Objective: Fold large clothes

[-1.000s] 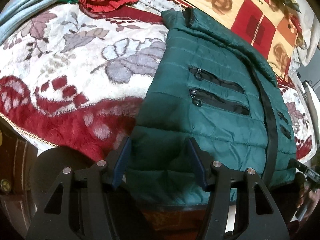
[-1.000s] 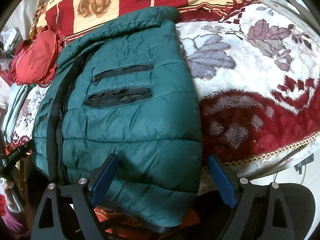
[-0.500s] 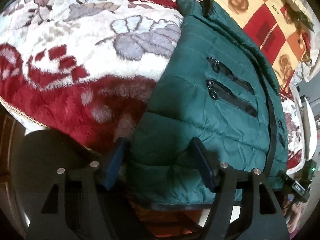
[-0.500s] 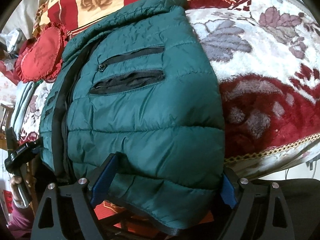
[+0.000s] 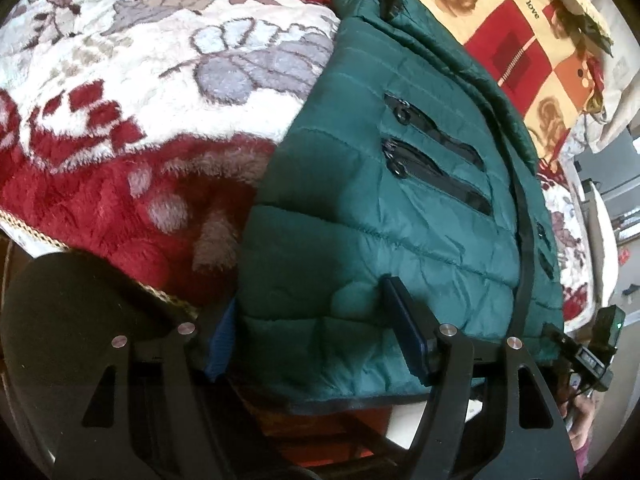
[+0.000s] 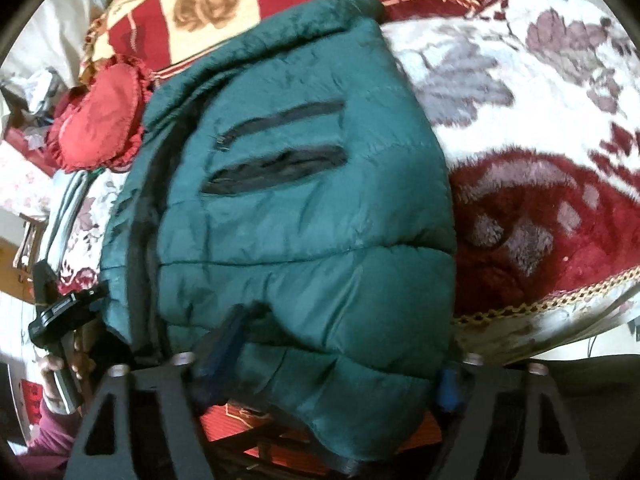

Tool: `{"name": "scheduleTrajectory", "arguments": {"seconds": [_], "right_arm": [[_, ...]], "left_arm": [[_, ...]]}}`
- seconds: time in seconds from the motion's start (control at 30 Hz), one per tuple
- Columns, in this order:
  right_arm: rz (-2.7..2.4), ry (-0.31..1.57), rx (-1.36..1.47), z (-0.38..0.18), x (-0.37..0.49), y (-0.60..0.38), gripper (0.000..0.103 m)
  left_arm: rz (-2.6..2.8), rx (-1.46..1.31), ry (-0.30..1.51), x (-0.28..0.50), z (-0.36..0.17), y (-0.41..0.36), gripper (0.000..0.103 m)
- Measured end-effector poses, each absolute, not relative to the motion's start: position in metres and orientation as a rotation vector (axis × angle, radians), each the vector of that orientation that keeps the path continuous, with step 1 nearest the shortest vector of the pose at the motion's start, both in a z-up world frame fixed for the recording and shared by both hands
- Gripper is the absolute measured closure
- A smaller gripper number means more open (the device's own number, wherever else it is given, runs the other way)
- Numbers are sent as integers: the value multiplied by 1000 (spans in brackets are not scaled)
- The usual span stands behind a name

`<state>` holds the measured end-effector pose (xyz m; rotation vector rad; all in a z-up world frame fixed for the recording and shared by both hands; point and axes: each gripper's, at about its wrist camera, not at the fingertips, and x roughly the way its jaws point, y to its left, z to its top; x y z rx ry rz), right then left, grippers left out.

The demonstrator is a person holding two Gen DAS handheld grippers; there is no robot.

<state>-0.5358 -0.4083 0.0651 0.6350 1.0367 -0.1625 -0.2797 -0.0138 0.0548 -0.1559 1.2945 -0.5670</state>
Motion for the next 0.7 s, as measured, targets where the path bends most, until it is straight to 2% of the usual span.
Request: {"name": "scheduleTrajectory", "arguments": {"seconds": [0.07, 0.5, 0.53, 0.6, 0.63, 0.67, 0.7], "right_arm": [[-139, 1025, 640, 72, -539, -409, 48], [-87, 1066, 720, 52, -537, -412, 46], [-81, 1065, 711, 52, -537, -411, 46], [-68, 1063, 684, 55, -539, -409, 56], [-59, 1057, 668, 58, -539, -408, 64], [-54, 1046, 661, 62, -540, -407, 73], [-50, 1036, 660, 64, -541, -408, 76]], "left_arm": [[-584, -142, 1292, -282, 56, -16, 35], [-601, -89, 1329, -286, 43, -20, 35], [-608, -82, 1325, -287, 44, -21, 43], [-618, -62, 1308, -289, 48, -22, 56], [-618, -52, 1297, -291, 49, -22, 64], [-616, -43, 1283, -292, 51, -22, 69], [-617, -42, 1269, -294, 54, -21, 75]]}}
